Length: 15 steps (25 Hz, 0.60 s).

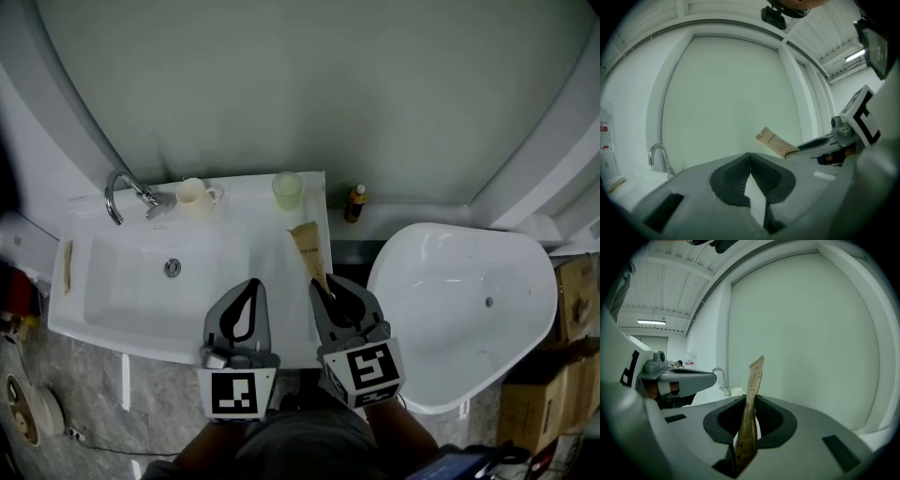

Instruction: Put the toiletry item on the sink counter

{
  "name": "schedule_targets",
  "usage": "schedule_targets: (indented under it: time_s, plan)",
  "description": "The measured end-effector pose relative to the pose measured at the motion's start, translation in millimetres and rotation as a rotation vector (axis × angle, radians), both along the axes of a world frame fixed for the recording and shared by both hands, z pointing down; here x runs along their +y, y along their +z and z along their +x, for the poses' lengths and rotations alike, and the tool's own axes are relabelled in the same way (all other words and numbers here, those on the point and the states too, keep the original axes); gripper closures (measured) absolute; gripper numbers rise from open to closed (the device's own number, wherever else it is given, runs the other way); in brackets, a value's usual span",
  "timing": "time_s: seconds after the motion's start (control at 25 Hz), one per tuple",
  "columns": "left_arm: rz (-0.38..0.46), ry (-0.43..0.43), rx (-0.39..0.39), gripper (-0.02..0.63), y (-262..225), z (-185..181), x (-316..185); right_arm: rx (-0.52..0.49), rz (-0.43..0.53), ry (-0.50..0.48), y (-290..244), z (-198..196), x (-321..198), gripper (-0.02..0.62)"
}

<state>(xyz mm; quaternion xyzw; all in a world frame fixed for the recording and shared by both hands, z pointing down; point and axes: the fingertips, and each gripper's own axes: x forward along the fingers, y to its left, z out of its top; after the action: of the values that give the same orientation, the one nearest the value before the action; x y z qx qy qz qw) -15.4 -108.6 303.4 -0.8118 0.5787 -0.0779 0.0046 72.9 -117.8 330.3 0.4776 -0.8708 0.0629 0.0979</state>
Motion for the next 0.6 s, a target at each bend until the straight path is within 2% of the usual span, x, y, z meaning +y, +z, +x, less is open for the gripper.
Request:
schedule_targets:
  time_s: [0.36,0.6]
  plan:
    - [0.05,-0.052,0.007,0.595,-24,-8,-34,-0.001,0.067,-0.048,-32,-11,-44,0.535]
    - [0.024,-0.056,0.023,0.595,-11,-23,-64,-0.009,0.031,-0.04,-21,-25,-74,0.535]
